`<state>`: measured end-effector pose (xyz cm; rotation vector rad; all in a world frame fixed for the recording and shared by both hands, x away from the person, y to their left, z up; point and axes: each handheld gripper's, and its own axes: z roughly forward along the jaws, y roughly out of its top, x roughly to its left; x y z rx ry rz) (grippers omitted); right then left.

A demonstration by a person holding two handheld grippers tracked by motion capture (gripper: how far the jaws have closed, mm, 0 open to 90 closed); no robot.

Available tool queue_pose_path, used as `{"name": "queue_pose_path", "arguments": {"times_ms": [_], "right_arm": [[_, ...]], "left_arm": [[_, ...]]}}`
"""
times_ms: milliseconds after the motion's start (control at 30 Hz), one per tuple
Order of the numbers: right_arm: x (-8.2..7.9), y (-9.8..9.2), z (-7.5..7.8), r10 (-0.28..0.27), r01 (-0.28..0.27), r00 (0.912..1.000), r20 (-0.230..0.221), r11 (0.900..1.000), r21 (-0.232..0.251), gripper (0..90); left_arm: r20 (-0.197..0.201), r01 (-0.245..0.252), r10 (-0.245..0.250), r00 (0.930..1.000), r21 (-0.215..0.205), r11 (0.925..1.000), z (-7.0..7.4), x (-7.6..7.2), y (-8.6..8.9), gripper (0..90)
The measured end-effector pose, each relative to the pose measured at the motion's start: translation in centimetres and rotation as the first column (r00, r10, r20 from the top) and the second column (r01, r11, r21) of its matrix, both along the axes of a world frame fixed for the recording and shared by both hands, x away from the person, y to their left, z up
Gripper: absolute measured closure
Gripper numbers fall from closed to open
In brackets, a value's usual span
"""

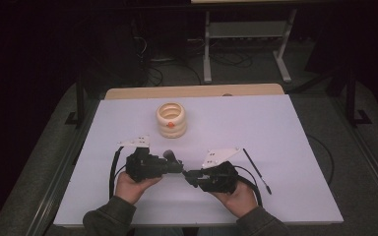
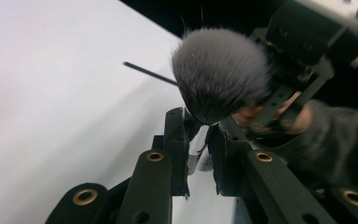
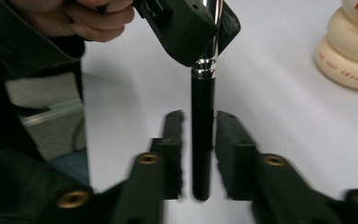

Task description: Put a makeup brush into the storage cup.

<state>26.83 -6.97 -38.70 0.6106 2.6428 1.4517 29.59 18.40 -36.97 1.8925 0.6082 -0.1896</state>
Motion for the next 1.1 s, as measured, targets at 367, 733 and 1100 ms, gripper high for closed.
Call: {"name": "queue_pose_path", "arguments": {"times_ms": [367,733,1100], "right_arm": [[0.7,-2.7,0.0,-0.061,0.063,0.996,-0.065,0.997,0.036,45.0],[0.6,-5.0,-0.3,-0.112,0.112,0.9931,-0.032,0.994,-0.014,37.5],[0.3,-7.0,-0.5,-0.146,0.146,0.9893,-0.003,0.989,-0.027,31.4]], "left_arm": [[0.092,-0.041,0.03,0.9953,0.123,0.9915,2.9,0.6,-0.4,77.7],[0.132,-0.078,0.05,0.9901,0.217,0.9731,4.1,1.8,-0.6,77.7],[0.145,-0.122,0.088,0.9855,0.244,0.9622,5.2,3.5,-0.1,77.7]]}}
